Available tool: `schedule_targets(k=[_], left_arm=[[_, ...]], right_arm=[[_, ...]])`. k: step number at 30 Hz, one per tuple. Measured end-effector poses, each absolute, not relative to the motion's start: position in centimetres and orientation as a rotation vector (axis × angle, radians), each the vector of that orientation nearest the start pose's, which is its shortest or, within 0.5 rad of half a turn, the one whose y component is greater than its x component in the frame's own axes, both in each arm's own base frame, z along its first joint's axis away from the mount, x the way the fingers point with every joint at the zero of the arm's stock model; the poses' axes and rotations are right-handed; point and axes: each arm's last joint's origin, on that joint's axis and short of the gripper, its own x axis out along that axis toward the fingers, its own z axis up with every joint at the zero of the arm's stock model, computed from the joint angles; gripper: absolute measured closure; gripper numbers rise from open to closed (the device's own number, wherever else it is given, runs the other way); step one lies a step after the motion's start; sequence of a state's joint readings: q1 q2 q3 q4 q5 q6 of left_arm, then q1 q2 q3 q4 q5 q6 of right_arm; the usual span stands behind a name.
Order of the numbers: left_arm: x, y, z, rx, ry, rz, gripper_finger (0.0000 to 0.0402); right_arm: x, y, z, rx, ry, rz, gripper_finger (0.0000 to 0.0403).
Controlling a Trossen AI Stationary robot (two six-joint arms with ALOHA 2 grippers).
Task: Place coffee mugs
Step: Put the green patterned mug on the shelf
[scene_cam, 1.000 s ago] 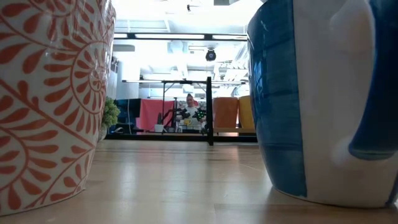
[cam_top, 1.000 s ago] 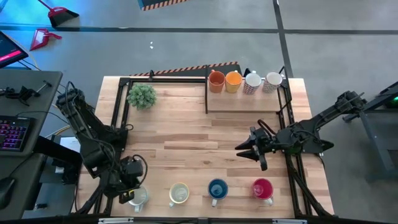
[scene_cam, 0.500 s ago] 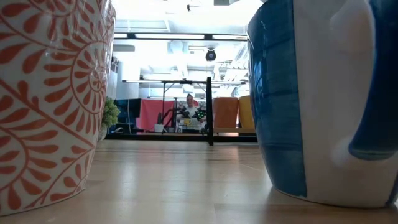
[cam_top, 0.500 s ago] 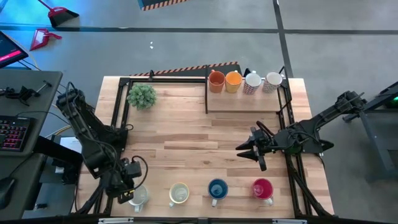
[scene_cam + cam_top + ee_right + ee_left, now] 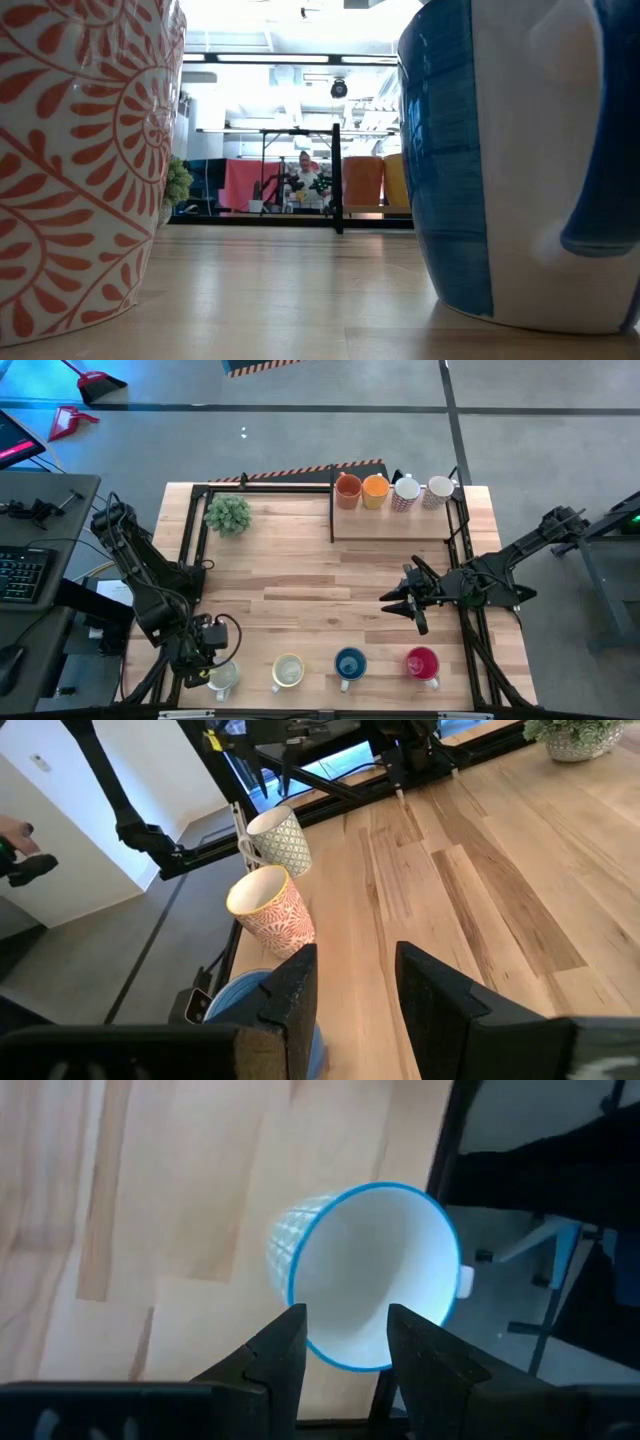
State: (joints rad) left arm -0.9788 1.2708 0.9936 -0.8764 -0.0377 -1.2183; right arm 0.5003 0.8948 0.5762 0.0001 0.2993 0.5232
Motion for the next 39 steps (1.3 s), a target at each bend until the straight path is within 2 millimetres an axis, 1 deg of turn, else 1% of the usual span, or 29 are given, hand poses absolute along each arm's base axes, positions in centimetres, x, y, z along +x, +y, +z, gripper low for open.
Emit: schedule_targets(k=[4,6,9,13,21,24,26,28,32,33,39], left_arm=[[13.8,-19.3,25.0,-0.445,1.349,-0.027,0.0269],[14.2,-19.4,24.3,-0.439,1.390,-0.004,0.0266],[14.7,-19.9,23.3,-0.425,1.476,-0.014,0.0265],[15.2,-20.6,21.9,-0.405,1.540,-0.005,0.0265],[16.5,-21.7,19.5,-0.397,1.557,0.028,0.0264],[16.7,-21.9,19.0,-0.390,1.564,0.039,0.0267],[16.9,-21.9,18.8,-0.386,1.567,0.045,0.0278],[17.0,-21.7,18.8,-0.377,1.557,0.046,0.0300],[17.5,-21.3,18.8,-0.362,1.521,0.076,0.0378],[17.7,-21.1,18.8,-0.359,1.509,0.085,0.0387],[18.7,-19.8,18.8,-0.331,1.487,0.128,0.0394]], right_arm=[[17.7,8.7,26.0,0.395,0.334,0.118,0.0284],[17.7,8.7,26.0,0.397,0.335,0.117,0.0284],[17.7,8.7,26.0,0.398,0.335,0.117,0.0284],[17.7,8.7,26.0,0.396,0.335,0.118,0.0284],[17.7,8.7,26.0,0.398,0.340,0.134,0.0284],[17.7,8.7,26.0,0.399,0.340,0.136,0.0284],[17.7,8.8,26.0,0.399,0.340,0.137,0.0284],[17.7,8.8,26.0,0.399,0.340,0.138,0.0284],[17.7,8.8,26.0,0.400,0.340,0.138,0.0284],[17.7,8.8,26.0,0.399,0.340,0.138,0.0284],[17.7,8.8,26.0,0.399,0.341,0.138,0.0284]])
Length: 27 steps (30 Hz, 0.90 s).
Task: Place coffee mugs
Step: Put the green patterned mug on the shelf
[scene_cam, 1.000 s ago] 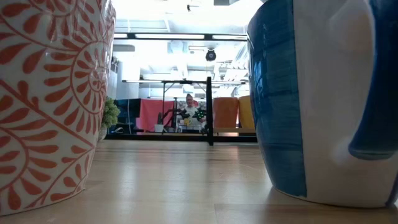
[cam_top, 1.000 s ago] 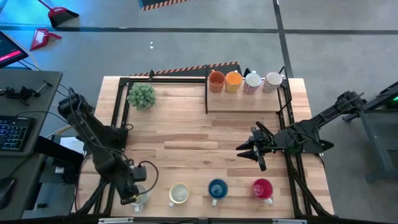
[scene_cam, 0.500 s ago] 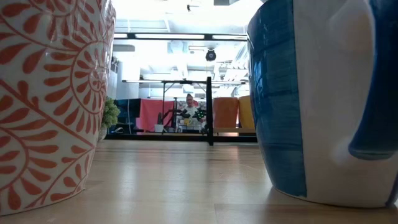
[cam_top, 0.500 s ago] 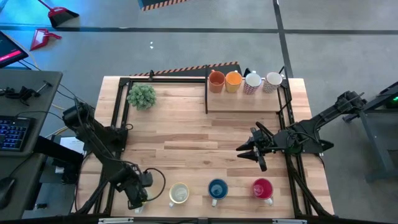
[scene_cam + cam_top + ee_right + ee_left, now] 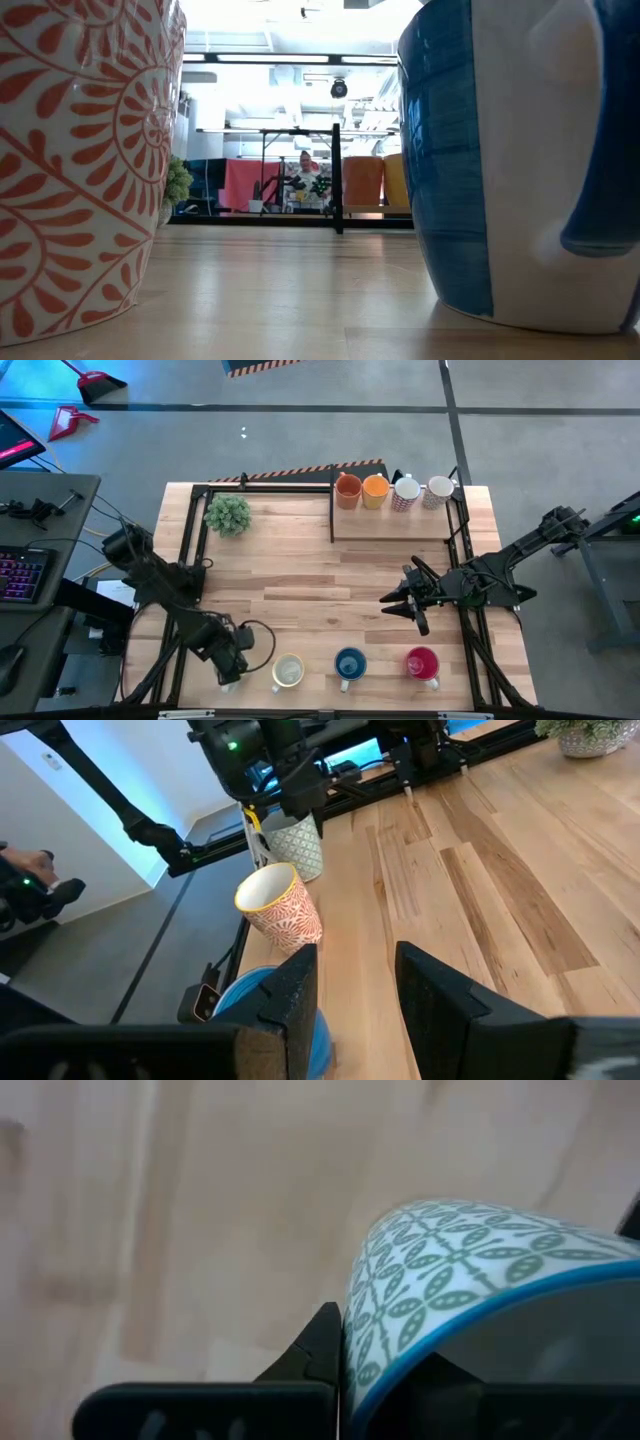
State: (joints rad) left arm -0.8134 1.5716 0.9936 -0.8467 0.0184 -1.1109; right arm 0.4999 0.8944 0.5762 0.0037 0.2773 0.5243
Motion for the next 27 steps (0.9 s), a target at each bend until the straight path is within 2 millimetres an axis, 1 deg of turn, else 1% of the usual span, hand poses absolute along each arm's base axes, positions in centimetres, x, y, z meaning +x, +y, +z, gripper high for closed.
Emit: schedule_targets(k=[4,8,12,15,17,23,25,27], left_arm=[[19.8,-18.1,19.4,-0.306,1.465,0.118,0.0394],[20.7,-15.1,21.2,-0.312,1.405,0.134,0.0394],[21.8,-11.4,24.0,-0.365,1.214,0.170,0.0394],[23.1,-8.8,25.9,-0.394,1.032,0.162,0.0394],[24.0,-7.0,27.2,-0.376,0.954,0.162,0.0394],[26.9,-2.7,30.4,-0.230,0.882,0.185,0.0394],[28.0,-1.5,30.8,-0.194,0.893,0.179,0.0394],[29.4,-0.4,30.7,-0.170,0.915,0.174,0.0394]], right_arm=[[17.7,8.8,26.0,0.397,0.345,0.138,0.0284],[17.7,8.7,26.0,0.386,0.343,0.138,0.0284],[17.7,8.8,26.0,0.352,0.336,0.144,0.0284],[17.6,8.7,26.1,0.348,0.333,0.146,0.0284],[17.6,8.7,26.2,0.350,0.328,0.148,0.0284],[16.9,8.4,27.0,0.396,0.296,0.186,0.0284],[16.5,8.4,27.3,0.407,0.284,0.214,0.0284],[16.0,8.4,27.7,0.413,0.271,0.233,0.0284]])
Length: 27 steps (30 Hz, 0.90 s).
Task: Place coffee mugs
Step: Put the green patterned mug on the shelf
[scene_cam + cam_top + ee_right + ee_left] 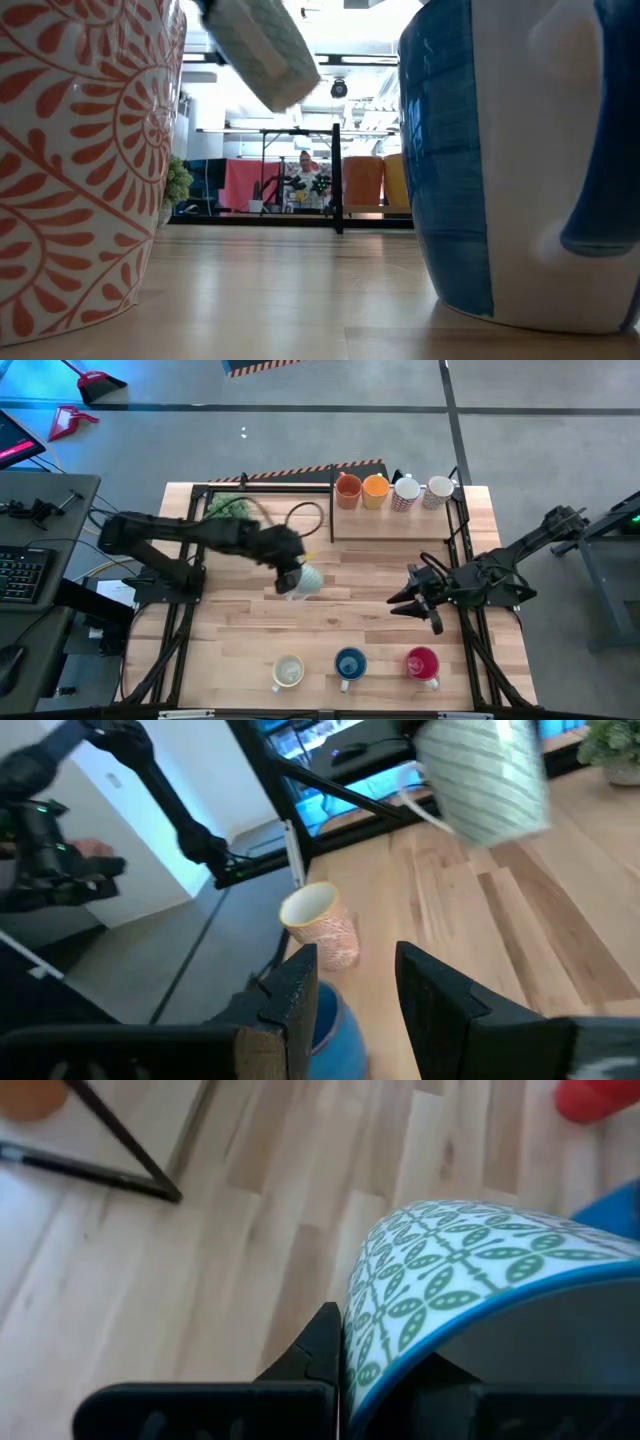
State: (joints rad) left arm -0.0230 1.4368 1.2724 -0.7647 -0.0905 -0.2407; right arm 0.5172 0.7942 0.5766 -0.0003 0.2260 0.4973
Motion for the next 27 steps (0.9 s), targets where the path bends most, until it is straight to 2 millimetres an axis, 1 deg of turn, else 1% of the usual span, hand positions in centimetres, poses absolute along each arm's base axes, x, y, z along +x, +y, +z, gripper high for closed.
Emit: schedule_targets(k=[4,6,9,12,15,21,24,27], left_arm=[[32.8,1.6,30.4,-0.121,0.938,0.149,0.0394],[34.6,2.6,30.6,-0.104,0.937,0.128,0.0394],[36.8,4.3,31.3,-0.068,0.960,0.117,0.0394],[38.6,6.3,31.9,-0.035,1.011,0.126,0.0394],[40.2,8.2,32.1,-0.016,1.061,0.134,0.0394],[42.9,11.4,32.8,0.019,1.032,0.159,0.0394],[43.9,12.8,32.6,0.022,1.019,0.173,0.0394],[44.6,13.6,32.2,0.036,1.010,0.180,0.0394]], right_arm=[[15.1,8.3,28.2,0.411,0.249,0.262,0.0284],[14.7,8.2,28.4,0.408,0.240,0.269,0.0284],[14.1,8.1,28.5,0.392,0.240,0.266,0.0284],[13.8,7.9,28.6,0.388,0.242,0.264,0.0284],[13.7,7.8,28.5,0.373,0.252,0.262,0.0284],[13.7,7.8,28.2,0.356,0.282,0.255,0.0284],[13.6,7.8,28.0,0.363,0.300,0.249,0.0284],[13.6,7.8,27.9,0.358,0.311,0.246,0.0284]])
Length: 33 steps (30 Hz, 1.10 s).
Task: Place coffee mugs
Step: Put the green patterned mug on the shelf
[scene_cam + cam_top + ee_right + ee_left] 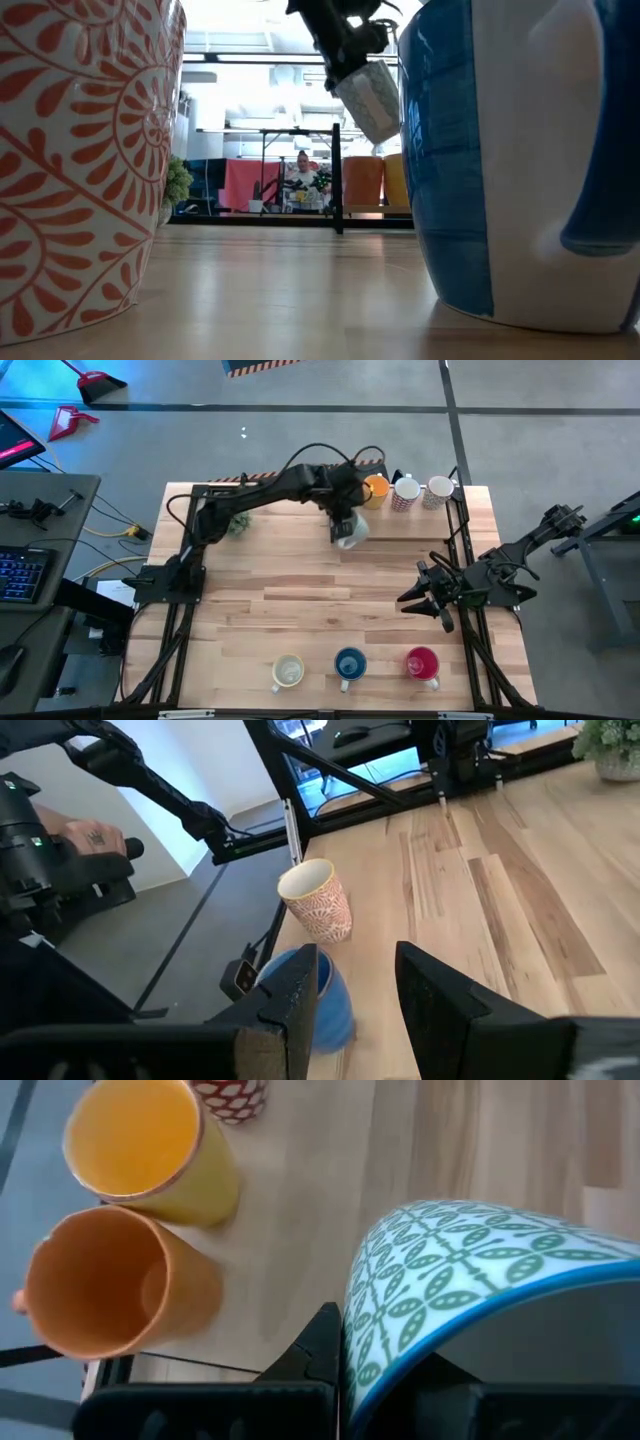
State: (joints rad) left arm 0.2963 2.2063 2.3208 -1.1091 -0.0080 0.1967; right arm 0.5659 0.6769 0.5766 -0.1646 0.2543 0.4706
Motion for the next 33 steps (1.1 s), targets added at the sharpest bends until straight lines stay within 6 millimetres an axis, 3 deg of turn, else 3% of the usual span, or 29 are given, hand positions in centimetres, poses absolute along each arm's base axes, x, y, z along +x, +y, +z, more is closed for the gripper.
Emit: schedule_targets(k=[16,27,33], left_arm=[[46.9,15.2,27.3,0.124,1.094,0.154,0.0394],[46.2,18.1,27.2,0.165,1.096,0.222,0.0394],[46.0,18.6,27.3,0.183,1.096,0.216,0.0394]], right_arm=[[13.6,7.8,27.7,0.351,0.330,0.239,0.0284],[13.6,7.7,27.7,0.349,0.328,0.232,0.0284],[13.6,7.7,27.7,0.346,0.322,0.215,0.0284]])
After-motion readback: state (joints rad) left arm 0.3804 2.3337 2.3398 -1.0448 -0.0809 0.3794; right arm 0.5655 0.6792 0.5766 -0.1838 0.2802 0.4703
